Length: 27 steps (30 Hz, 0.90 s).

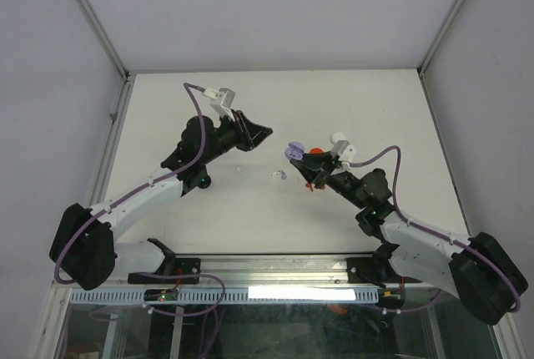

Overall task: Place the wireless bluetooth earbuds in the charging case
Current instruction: Pick up the earbud from the center of the board, then place the earbud in the charging case.

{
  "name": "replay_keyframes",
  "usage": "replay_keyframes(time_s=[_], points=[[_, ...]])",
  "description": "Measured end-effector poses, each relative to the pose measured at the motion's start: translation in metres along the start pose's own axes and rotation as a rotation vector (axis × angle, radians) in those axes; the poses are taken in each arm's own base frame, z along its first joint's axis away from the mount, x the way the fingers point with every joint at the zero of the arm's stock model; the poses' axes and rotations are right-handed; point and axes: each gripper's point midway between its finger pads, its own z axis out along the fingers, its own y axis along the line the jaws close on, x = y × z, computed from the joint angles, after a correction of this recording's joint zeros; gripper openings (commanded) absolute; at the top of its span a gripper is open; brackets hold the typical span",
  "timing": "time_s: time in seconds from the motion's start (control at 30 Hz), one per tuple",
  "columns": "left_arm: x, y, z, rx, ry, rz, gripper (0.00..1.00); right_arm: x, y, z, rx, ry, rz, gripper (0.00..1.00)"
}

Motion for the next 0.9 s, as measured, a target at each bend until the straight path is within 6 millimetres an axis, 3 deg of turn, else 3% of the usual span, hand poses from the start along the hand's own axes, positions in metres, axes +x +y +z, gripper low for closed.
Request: replay_keyframes(time_s=[0.53, 0.9], points=[[-0.014, -0.082, -0.026, 0.305, -0.159, -0.127, 0.15, -0.001, 0.003, 0.012, -0.031, -0.053, 0.013, 0.08], [0.011, -0.090, -0.029, 0.306, -0.162, -0.158, 0.15, -0.007, 0.005, 0.014, -0.047, -0.083, 0.010, 0.08]])
